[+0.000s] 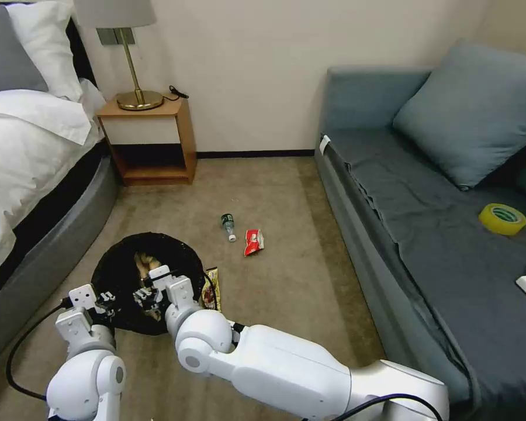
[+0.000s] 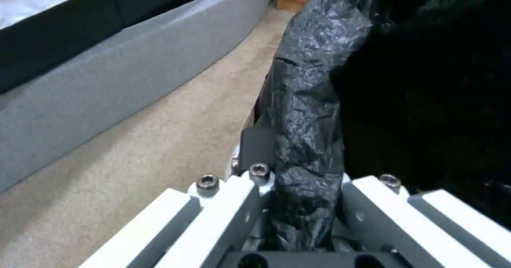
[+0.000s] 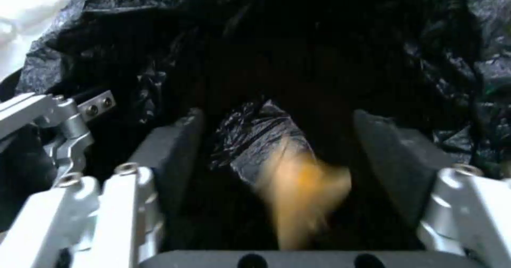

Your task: Pick up the trash bin, then pick up the garbage on the floor and place it into the trash bin.

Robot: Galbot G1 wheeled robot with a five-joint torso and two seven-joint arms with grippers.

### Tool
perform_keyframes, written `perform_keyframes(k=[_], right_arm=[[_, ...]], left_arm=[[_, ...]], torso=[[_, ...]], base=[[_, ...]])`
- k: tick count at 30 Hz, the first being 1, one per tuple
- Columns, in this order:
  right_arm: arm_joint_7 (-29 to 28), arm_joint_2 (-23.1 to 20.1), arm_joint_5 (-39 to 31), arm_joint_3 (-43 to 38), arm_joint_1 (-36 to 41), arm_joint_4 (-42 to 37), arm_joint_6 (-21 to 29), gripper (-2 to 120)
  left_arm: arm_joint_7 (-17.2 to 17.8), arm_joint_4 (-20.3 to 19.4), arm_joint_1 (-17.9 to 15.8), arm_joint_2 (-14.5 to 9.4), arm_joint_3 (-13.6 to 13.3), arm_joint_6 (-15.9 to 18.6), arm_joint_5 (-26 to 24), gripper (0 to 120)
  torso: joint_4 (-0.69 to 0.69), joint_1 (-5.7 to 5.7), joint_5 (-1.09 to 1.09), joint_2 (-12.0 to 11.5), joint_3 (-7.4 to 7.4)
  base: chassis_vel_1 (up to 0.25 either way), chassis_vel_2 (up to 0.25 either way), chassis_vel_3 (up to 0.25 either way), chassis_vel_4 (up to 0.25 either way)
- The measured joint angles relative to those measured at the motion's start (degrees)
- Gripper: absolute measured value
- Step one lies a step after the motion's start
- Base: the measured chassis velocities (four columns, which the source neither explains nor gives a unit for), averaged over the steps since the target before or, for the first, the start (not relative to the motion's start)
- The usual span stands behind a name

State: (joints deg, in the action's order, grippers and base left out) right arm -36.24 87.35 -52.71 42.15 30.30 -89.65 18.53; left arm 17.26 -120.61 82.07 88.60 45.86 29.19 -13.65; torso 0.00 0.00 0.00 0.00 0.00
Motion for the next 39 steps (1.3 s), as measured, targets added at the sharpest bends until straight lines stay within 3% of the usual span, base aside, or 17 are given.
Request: perform_keyframes(k=[6, 9, 16, 20, 21, 23, 25, 26, 29, 34, 39], right_arm=[[0.2, -0.6, 1.6, -3.9, 0.1, -2.7, -0.5, 92], [1.9, -3.9, 3.2, -10.2, -0.5, -8.9, -2.0, 99], [7.6, -12.6, 8.2, -21.0, 2.8, -19.6, -7.3, 100], [10.5, -18.4, 19.9, -31.0, 12.4, -25.5, -11.6, 100], [10.5, -18.4, 19.9, -31.0, 12.4, -25.5, -11.6, 100], [10.7, -20.7, 27.0, -38.6, 22.6, -29.8, -12.7, 100], [10.6, -20.6, 33.5, -42.9, 29.6, -32.7, -13.6, 100], [10.6, -20.6, 33.5, -42.9, 29.6, -32.7, -13.6, 100], [10.2, -17.7, 42.0, -48.0, 38.8, -35.5, -14.4, 100], [10.8, -15.1, 45.8, -50.6, 45.2, -36.7, -15.2, 100], [11.6, -14.9, 46.0, -50.7, 46.4, -36.1, -16.5, 100]], left_arm=[[0.0, 0.0, 0.0, -0.1, 0.2, 0.0, -0.2, 2], [0.0, 0.1, -0.2, -0.4, 0.6, 0.0, -0.5, 2], [0.0, 0.2, -0.6, -0.8, 0.9, 0.0, -1.1, 2], [0.0, 0.7, -1.0, -1.0, 1.3, -0.2, -1.4, 2], [0.0, 0.7, -1.0, -1.0, 1.3, -0.2, -1.4, 2], [0.0, 1.1, -1.4, -1.0, 1.7, -0.3, -1.3, 2], [0.0, 1.3, -1.7, -1.0, 2.0, -0.3, -1.3, 2], [0.0, 1.3, -1.7, -1.0, 2.0, -0.3, -1.3, 2], [0.4, 1.3, -2.1, -1.2, 2.6, 0.0, -1.3, 2], [0.5, 1.0, -2.1, -1.3, 3.0, 0.2, -1.5, 2], [0.5, 0.5, -1.9, -1.6, 3.1, 0.5, -1.8, 2]], torso=[[0.01, 0.00, 0.01, 0.0, 0.00], [0.01, 0.00, 0.02, 0.0, 0.00], [0.00, 0.00, 0.02, 0.0, 0.00], [0.01, 0.00, 0.03, 0.0, 0.00], [0.01, 0.00, 0.03, 0.0, 0.00], [-0.01, 0.00, 0.03, 0.0, 0.00], [-0.02, 0.00, 0.02, 0.0, 0.00], [-0.02, 0.00, 0.02, 0.0, 0.00], [-0.01, 0.00, 0.02, 0.0, -0.01], [0.00, 0.00, 0.01, 0.0, -0.01], [0.00, 0.00, 0.00, 0.0, -0.01]], base=[[0.000, 0.000, 0.000, 0.000], [0.000, 0.000, 0.000, 0.000], [0.000, 0.000, 0.000, 0.000], [0.000, 0.000, 0.000, 0.000], [0.000, 0.000, 0.000, 0.000], [0.000, 0.000, 0.000, 0.000], [0.000, 0.000, 0.000, 0.000], [0.000, 0.000, 0.000, 0.000], [0.000, 0.000, 0.000, 0.000], [0.000, 0.000, 0.000, 0.000], [0.000, 0.000, 0.000, 0.000]])
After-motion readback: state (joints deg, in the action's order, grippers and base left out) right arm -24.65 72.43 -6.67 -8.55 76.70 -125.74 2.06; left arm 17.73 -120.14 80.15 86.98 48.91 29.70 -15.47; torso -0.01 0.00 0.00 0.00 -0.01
